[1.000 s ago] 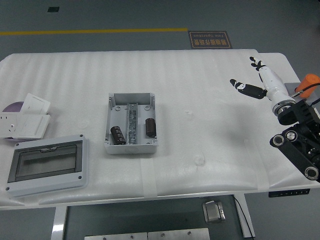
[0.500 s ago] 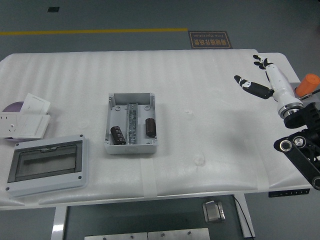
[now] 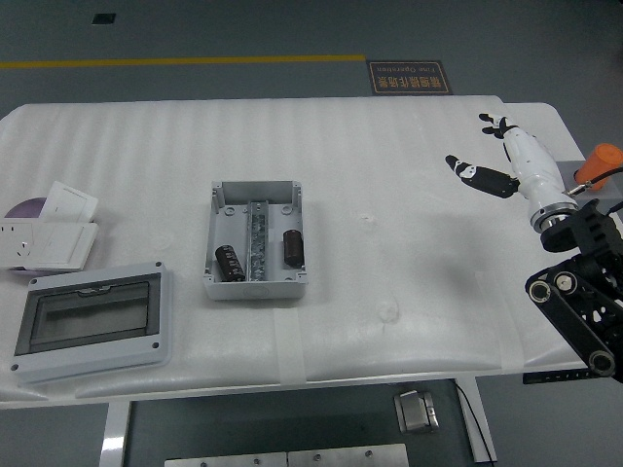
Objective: Pick up the battery,place it into the box
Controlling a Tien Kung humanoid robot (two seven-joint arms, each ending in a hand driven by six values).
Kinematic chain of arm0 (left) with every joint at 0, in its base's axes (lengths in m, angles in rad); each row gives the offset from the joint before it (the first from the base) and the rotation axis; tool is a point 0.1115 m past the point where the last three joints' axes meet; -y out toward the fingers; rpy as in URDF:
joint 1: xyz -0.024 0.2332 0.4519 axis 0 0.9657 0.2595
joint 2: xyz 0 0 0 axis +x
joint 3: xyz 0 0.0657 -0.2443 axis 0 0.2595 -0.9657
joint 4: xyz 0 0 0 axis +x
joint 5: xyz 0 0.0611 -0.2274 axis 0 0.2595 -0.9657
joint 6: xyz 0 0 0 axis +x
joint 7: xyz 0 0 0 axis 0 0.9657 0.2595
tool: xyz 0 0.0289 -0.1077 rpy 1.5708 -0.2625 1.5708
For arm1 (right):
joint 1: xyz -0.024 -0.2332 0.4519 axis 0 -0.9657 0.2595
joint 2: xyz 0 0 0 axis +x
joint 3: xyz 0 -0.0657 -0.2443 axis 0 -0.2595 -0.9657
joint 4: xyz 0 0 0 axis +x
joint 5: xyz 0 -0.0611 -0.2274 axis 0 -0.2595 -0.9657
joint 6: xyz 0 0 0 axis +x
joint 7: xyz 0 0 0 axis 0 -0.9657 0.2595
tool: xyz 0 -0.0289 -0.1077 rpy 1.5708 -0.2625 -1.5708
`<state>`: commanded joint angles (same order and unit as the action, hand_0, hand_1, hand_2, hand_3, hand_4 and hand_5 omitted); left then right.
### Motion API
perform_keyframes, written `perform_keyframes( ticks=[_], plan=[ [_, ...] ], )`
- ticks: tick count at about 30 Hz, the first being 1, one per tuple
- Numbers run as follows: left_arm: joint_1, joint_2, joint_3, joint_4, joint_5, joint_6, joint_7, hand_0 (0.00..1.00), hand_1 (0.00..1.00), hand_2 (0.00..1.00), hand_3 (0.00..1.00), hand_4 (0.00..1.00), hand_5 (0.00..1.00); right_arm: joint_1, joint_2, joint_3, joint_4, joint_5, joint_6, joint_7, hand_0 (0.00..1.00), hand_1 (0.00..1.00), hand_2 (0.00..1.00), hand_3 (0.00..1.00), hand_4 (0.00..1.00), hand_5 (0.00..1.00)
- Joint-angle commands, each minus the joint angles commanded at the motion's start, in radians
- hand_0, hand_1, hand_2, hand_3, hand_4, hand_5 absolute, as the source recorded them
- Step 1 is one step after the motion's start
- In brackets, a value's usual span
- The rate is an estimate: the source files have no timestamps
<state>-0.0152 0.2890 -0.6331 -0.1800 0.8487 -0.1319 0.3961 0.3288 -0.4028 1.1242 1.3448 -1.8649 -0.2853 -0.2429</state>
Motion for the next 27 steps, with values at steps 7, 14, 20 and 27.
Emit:
perform_keyframes(
  ticks=[7,14,20,27],
  plan=[
    [-0.001,0.012,0.001,0.0,0.006,-0.001,-0.001,0.67,0.685,0.558,0.584,0.596,0.43,-0.006,0.008,0.0,-0.005,0.004,0.008,0.005,0.91,0.805,0.792,0.876,0.811,0.533],
    [0.001,0.014,0.003,0.0,0.003,-0.002,-0.002,0.67,0.685,0.558,0.584,0.598,0.435,-0.01,0.009,-0.002,-0.011,0.014,0.008,0.008,0.905,0.803,0.789,0.877,0.806,0.53],
    [-0.001,0.015,0.002,0.0,-0.002,0.001,-0.005,0.67,0.685,0.558,0.584,0.6,0.435,-0.013,0.01,0.003,-0.012,0.008,0.012,0.006,0.891,0.781,0.772,0.872,0.8,0.525],
    [0.004,0.004,0.012,0.0,-0.025,0.003,-0.008,0.67,0.685,0.561,0.585,0.603,0.437,-0.023,0.008,0.017,-0.008,0.001,0.018,0.002,0.889,0.781,0.772,0.871,0.796,0.529]
  ],
)
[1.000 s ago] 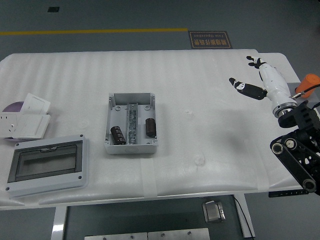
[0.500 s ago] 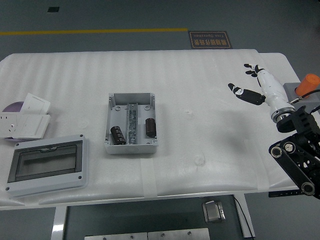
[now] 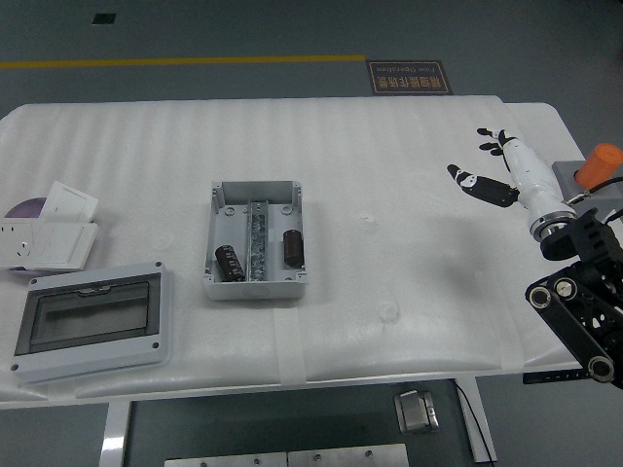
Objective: Pick up the battery,place it into the box
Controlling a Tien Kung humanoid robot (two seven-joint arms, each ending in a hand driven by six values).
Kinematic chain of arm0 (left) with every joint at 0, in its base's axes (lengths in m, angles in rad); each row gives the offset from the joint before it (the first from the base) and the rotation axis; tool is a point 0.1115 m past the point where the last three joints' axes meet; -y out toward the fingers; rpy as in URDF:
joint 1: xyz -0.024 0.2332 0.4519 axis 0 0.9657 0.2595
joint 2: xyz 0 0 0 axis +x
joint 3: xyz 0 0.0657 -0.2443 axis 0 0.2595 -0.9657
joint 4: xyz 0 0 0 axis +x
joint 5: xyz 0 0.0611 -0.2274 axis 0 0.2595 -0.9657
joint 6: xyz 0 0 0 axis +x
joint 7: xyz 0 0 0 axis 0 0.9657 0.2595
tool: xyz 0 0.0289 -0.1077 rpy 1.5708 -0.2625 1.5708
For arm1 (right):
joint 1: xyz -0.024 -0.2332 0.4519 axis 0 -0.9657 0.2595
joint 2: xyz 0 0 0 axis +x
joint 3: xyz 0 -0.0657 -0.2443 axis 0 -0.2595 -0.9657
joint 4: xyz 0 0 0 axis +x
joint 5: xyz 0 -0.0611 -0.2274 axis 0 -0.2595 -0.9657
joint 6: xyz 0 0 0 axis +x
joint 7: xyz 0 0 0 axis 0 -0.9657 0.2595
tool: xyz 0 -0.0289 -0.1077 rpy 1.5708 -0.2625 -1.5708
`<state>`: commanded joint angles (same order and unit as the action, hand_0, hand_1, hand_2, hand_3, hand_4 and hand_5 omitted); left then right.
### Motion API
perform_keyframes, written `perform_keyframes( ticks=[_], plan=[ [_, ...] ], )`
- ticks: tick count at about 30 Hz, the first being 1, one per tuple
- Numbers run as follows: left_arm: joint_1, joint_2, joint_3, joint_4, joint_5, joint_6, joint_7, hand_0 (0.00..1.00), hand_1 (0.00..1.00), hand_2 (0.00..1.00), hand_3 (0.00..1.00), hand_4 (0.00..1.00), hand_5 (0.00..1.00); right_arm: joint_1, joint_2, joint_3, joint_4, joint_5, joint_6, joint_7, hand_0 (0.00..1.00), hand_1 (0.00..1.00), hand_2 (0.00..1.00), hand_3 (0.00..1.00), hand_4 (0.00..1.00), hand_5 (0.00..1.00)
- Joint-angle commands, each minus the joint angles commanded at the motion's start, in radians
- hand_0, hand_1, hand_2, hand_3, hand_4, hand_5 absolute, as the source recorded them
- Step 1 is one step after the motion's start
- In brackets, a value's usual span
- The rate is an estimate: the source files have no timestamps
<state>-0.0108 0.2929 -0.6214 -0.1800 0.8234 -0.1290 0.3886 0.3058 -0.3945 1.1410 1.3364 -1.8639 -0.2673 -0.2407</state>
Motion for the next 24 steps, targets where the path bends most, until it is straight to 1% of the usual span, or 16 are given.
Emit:
perform_keyframes(
  ticks=[8,11,17,24],
  plan=[
    [0.012,-0.006,0.012,0.0,-0.035,0.004,-0.007,0.671,0.686,0.56,0.585,0.603,0.438,0.0,-0.002,0.011,0.001,0.002,-0.002,0.002,0.888,0.78,0.773,0.866,0.794,0.529],
    [0.016,-0.013,0.019,0.0,-0.055,0.006,-0.012,0.671,0.686,0.56,0.585,0.603,0.438,0.001,0.0,0.015,-0.001,0.009,-0.004,0.006,0.888,0.78,0.773,0.866,0.794,0.529],
    [0.019,-0.024,0.013,0.0,-0.063,0.007,-0.011,0.671,0.687,0.561,0.585,0.603,0.438,-0.008,0.002,0.027,-0.002,0.016,-0.006,0.01,0.886,0.779,0.772,0.865,0.792,0.533],
    [0.017,-0.023,0.011,0.0,-0.07,0.009,-0.012,0.671,0.686,0.561,0.585,0.603,0.437,-0.015,-0.001,0.044,-0.006,0.024,-0.008,0.015,0.88,0.777,0.769,0.862,0.788,0.534]
  ],
)
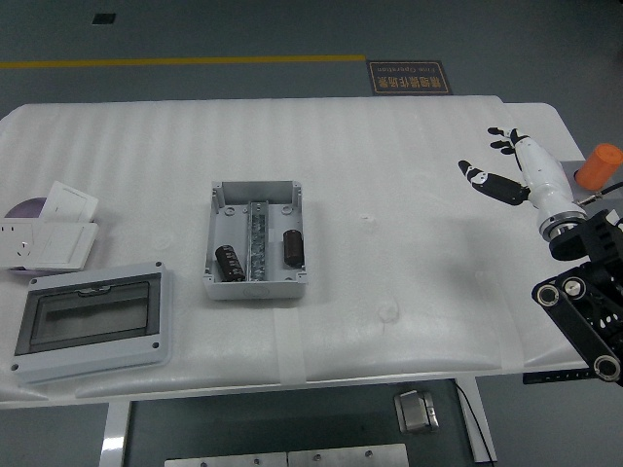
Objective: Pick up the battery,place it into the box
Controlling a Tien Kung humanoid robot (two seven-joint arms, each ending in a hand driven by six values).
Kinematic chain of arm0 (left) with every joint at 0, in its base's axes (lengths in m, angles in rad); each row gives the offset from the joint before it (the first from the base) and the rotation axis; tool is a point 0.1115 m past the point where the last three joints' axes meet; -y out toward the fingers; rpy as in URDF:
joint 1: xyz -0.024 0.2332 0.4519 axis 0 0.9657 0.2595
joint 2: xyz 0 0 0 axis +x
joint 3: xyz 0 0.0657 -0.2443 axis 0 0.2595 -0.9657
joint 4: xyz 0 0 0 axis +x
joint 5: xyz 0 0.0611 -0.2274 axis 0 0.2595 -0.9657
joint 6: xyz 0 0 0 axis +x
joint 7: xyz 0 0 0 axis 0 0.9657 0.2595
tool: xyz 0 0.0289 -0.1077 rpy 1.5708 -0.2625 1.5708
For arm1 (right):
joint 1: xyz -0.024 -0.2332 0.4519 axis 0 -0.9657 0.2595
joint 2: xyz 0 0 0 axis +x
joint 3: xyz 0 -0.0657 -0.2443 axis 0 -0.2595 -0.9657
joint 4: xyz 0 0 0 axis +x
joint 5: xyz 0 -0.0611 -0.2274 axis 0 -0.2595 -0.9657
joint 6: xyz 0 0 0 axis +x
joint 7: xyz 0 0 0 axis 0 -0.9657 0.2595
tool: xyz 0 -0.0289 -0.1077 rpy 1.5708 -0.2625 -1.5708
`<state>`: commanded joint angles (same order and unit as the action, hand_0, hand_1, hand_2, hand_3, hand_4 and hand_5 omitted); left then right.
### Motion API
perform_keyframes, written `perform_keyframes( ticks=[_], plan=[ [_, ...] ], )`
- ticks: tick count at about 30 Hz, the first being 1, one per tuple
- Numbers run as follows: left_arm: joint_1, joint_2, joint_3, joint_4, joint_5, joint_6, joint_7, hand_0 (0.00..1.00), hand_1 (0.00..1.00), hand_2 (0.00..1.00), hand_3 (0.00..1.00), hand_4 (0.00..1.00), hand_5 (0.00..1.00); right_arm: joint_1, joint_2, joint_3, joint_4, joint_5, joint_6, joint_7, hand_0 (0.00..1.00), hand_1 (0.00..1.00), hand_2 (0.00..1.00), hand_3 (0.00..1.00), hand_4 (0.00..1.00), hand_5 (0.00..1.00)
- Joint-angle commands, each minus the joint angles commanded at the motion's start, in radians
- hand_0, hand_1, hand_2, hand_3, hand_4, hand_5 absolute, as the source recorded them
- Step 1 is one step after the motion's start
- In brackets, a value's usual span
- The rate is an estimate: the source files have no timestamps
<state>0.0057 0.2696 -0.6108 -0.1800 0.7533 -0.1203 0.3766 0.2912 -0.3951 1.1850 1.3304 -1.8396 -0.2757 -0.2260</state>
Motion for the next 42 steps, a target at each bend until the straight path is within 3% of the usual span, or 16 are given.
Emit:
perform_keyframes(
  ticks=[17,42],
  plan=[
    [0.0,-0.01,-0.012,0.0,0.004,0.001,0.006,0.671,0.686,0.562,0.584,0.604,0.435,-0.01,-0.001,0.032,-0.02,0.126,-0.012,0.044,0.877,0.772,0.768,0.859,0.783,0.539],
    [-0.003,-0.012,-0.016,0.0,0.012,0.002,0.007,0.671,0.686,0.562,0.584,0.627,0.429,-0.014,-0.001,0.038,-0.015,0.132,-0.017,0.054,0.843,0.757,0.761,0.851,0.777,0.543]
  ],
)
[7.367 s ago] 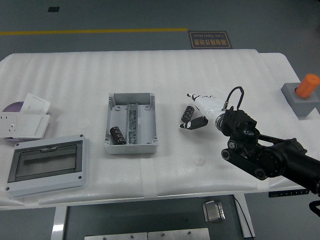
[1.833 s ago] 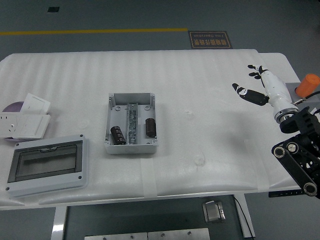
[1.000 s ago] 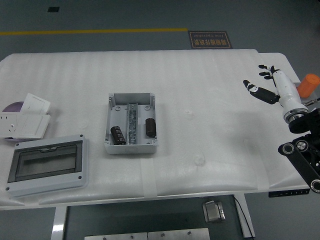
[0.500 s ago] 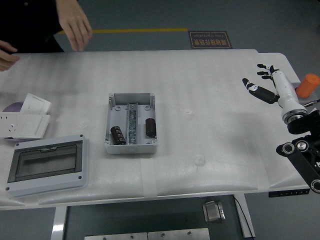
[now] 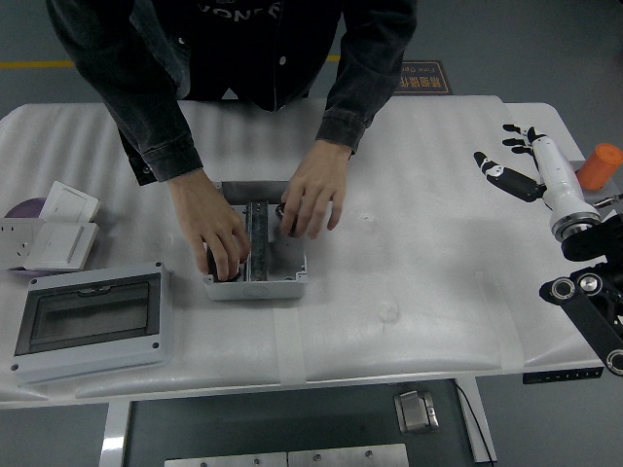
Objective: Pick up the battery,place it into the box
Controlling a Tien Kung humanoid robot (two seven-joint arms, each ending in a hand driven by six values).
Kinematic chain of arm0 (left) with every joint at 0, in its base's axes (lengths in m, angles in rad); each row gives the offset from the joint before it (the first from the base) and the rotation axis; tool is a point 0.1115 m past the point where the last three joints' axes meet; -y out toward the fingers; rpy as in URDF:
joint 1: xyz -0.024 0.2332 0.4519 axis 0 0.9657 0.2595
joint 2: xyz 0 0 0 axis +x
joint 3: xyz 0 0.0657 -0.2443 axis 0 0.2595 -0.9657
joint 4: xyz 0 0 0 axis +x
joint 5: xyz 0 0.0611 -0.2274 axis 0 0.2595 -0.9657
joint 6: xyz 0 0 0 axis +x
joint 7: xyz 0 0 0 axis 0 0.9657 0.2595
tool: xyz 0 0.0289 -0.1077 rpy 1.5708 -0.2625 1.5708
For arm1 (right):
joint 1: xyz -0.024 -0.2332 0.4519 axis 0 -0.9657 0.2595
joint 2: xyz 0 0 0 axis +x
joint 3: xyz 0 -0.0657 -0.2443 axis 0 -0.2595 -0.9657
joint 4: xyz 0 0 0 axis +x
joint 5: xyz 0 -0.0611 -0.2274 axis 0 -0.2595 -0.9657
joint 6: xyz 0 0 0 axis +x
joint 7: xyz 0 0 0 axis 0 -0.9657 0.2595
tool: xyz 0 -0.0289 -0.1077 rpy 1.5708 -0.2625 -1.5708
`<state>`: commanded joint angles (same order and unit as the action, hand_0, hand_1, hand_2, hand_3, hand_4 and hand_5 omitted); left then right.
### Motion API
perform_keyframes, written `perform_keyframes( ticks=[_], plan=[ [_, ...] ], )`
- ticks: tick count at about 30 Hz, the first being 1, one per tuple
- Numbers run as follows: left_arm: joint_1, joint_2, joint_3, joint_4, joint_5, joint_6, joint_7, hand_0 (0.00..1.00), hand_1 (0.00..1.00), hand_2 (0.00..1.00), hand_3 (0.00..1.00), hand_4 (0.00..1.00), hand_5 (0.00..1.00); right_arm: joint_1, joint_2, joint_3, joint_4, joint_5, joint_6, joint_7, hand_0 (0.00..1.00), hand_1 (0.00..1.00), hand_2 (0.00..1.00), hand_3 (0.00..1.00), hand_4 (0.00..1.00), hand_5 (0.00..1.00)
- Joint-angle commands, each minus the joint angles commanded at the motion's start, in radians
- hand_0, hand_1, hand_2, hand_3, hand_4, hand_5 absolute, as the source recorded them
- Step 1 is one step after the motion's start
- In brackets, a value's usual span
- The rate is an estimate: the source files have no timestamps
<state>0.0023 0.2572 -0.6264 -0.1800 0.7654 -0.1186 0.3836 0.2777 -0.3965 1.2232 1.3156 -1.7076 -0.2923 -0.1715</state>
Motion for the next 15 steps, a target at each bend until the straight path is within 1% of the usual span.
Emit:
perform_keyframes(
  ticks=[15],
  plan=[
    [-0.005,0.0,0.009,0.0,-0.008,0.002,-0.003,0.672,0.686,0.562,0.585,0.643,0.433,0.01,-0.016,0.003,-0.027,-0.005,0.002,-0.001,0.836,0.752,0.758,0.842,0.775,0.542]
  ],
)
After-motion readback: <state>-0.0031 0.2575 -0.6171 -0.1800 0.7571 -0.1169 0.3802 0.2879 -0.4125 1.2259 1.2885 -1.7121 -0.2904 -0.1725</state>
